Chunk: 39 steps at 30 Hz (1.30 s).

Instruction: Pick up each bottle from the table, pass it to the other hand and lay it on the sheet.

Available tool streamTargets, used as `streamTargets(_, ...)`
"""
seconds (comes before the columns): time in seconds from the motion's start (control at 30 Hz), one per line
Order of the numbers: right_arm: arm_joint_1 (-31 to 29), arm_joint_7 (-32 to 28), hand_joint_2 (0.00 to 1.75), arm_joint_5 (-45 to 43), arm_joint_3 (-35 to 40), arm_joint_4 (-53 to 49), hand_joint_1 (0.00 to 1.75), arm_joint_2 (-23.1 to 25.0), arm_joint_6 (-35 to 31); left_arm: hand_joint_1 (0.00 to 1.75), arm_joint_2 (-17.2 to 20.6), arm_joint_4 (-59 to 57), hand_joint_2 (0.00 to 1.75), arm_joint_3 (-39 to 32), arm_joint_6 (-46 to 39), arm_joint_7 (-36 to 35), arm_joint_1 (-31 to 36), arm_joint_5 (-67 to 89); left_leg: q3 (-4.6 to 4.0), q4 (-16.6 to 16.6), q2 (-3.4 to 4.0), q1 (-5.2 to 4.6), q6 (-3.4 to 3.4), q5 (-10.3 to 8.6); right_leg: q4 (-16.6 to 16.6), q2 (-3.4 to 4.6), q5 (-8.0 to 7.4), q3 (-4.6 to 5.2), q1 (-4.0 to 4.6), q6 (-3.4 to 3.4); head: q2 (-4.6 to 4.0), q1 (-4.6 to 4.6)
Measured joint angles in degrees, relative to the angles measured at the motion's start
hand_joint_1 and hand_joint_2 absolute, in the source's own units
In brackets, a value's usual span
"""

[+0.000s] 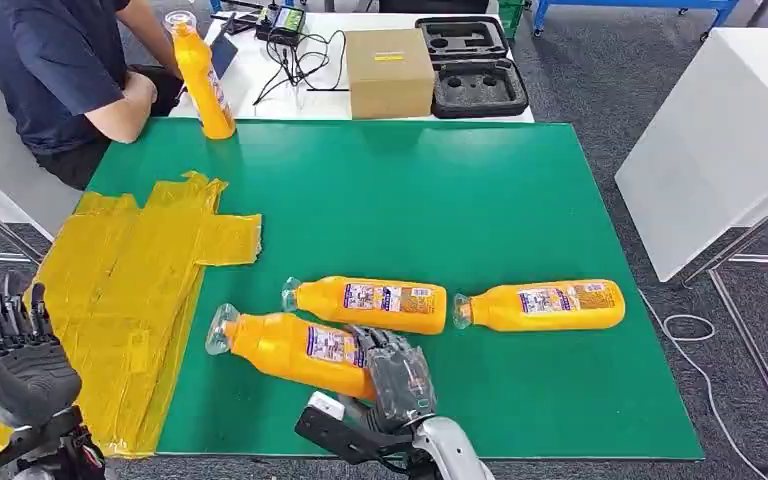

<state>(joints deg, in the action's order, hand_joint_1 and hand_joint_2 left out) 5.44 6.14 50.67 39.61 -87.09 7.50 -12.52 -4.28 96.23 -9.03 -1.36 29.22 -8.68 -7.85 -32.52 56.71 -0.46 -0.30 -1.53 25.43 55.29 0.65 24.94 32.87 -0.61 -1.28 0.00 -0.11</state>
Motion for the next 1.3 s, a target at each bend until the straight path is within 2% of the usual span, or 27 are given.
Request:
streamTargets(0.27, 0.7, -4.2, 1.75, 2.5, -0.4, -5.6, 1.75, 0.8, -5.1, 0.00, -2.2, 2.6, 1.75, 5.7, 5.2, -0.8, -3.9, -1.4, -0.10, 0.0, -0.02, -0.01, 0.00, 0.01, 0.0, -0.01, 0.00, 0.04, -0.01, 0.00, 0.00, 0.02)
streamTargets(0.33, -0.1, -4.4, 1.75, 3.6, -0.3, -5.7, 1.75, 1.2, -5.8, 0.00, -2.9, 4.3, 1.75, 7.0, 5.2, -0.7, -5.3, -1.9, -0.09, 0.0, -0.01, -0.01, 0.00, 0.01, 0.0, -0.01, 0.00, 0.04, -0.01, 0.00, 0.00, 0.02)
streamTargets(0.47, -2.7, -5.0, 1.75, 3.8, -0.3, -4.9, 1.75, 2.6, -11.2, 0.00, -3.2, 6.8, 1.75, 10.0, 3.7, -0.6, -7.3, -1.9, -0.08, 0.0, -0.04, 0.00, -0.01, 0.01, 0.0, -0.03, 0.00, 0.04, -0.01, 0.00, 0.00, 0.00)
streamTargets(0.63, -4.1, -5.2, 1.75, 3.6, -0.3, -3.9, 1.75, 3.5, -12.2, 0.00, -3.4, 7.9, 1.75, 12.1, 3.1, -0.5, -7.9, -1.9, -0.08, 0.0, -0.04, 0.01, -0.01, 0.00, 0.0, -0.03, 0.00, 0.04, 0.00, 0.00, 0.00, 0.00)
streamTargets(0.77, -7.2, -6.0, 1.75, 2.7, -0.4, -1.2, 1.75, 4.7, -16.1, 0.00, -3.4, 7.7, 1.75, 14.3, 4.0, -0.8, -7.0, -4.9, -0.08, 0.0, -0.02, 0.00, -0.01, 0.00, 0.0, -0.03, -0.01, 0.06, 0.00, 0.00, 0.00, -0.02)
streamTargets(0.93, -12.6, -6.2, 1.75, 4.0, -0.4, 5.6, 1.75, 8.1, -15.9, 0.00, -4.2, 6.5, 1.75, 17.4, 3.7, -1.4, -4.2, -8.0, -0.05, 0.0, -0.04, 0.00, -0.02, -0.04, 0.0, -0.03, -0.05, 0.01, 0.00, -0.04, 0.00, 0.00)
streamTargets(1.3, -15.5, -5.8, 1.75, 5.6, 0.6, 12.1, 1.75, 10.5, -15.0, 0.00, -4.7, 6.4, 1.75, 19.1, 4.0, -2.5, -3.9, -10.8, -0.13, 0.0, -0.04, 0.00, -0.02, -0.02, 0.0, -0.03, -0.03, 0.06, -0.01, -0.04, 0.00, 0.02)
